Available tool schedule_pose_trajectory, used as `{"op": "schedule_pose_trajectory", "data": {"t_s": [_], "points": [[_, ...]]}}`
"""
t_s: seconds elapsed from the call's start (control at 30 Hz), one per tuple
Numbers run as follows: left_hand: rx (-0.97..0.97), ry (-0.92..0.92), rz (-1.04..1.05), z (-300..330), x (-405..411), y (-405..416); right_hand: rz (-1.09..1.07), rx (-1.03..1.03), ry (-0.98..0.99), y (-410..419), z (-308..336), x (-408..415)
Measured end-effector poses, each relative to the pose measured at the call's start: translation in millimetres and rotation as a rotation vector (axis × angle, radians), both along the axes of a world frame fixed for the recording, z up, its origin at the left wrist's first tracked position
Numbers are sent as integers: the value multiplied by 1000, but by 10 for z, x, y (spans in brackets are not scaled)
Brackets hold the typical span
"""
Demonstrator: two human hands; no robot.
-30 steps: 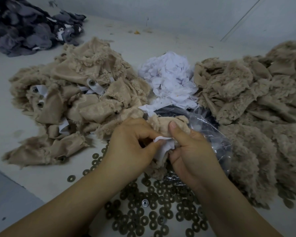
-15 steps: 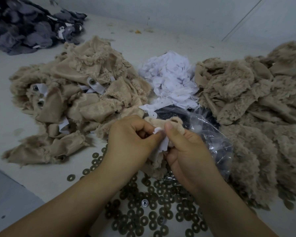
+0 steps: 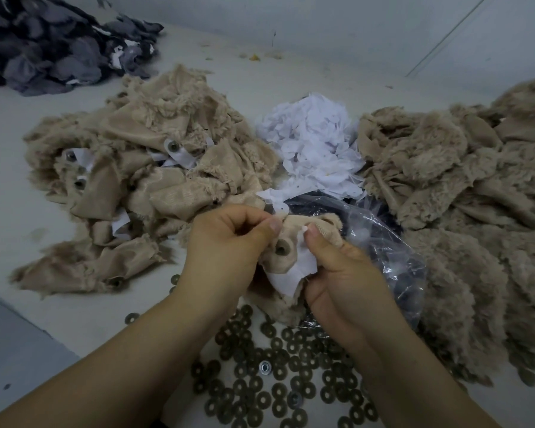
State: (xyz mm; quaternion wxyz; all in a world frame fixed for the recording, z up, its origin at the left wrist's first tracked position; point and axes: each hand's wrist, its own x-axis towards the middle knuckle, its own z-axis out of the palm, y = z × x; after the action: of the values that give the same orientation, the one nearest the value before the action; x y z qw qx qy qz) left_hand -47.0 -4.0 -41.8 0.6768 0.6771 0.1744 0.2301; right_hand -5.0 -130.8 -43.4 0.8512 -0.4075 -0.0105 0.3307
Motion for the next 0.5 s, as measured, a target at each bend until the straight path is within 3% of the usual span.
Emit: {"op": "schedule_pose_trajectory", "data": {"t_s": [0.13, 0.5], "points": [[-243, 16, -50, -9, 22, -23, 6, -1, 71, 15, 9, -1], [-208, -40, -78, -13, 25, -72, 2, -1, 134, 9, 14, -7]]}}
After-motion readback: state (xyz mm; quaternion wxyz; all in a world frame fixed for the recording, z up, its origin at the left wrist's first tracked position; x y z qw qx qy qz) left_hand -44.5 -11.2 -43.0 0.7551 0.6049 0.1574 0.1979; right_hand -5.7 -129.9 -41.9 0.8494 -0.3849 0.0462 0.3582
